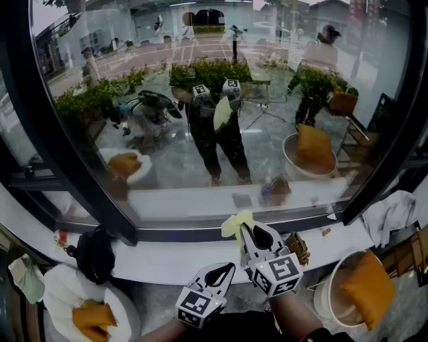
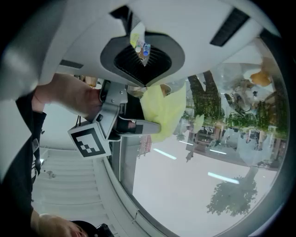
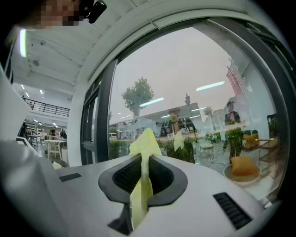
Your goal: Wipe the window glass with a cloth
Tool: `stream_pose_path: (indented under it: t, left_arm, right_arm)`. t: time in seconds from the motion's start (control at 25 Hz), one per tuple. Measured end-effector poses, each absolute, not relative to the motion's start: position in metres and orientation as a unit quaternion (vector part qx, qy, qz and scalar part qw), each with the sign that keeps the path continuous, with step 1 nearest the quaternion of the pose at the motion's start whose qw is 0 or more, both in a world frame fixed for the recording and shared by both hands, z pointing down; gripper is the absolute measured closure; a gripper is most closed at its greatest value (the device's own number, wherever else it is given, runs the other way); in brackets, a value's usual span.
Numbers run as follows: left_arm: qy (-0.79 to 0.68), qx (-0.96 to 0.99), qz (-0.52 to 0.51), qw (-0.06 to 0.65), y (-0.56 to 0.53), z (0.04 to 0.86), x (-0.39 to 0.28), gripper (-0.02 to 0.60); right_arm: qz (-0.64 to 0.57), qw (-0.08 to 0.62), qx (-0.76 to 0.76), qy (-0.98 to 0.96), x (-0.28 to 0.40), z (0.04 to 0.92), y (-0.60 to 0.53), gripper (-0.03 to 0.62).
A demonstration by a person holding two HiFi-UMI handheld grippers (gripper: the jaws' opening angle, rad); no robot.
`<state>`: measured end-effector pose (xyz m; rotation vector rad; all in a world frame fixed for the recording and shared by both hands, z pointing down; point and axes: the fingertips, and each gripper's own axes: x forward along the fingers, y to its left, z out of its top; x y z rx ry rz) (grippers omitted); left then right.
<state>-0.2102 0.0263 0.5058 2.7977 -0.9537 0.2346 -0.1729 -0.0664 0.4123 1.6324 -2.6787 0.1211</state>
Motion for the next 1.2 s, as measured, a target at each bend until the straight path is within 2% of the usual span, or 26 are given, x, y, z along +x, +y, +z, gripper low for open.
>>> stream_pose_path:
  t: [0.24,1.2]
  left_arm:
    - [-0.369,0.922,0.066,0.1,0.012,0.506,-0.229,0.574]
    - [-0.391,0.912,0.048,0.111,-0.01,0.503,-0.237,0.574]
  right_arm:
    - [0.038,-0.001,0.525,-0.85,-0.165,0.412,-0.066,0.542]
    - [0.003,0.002,0.544,-0.839,-0.153,0.393,-0.116,0.542]
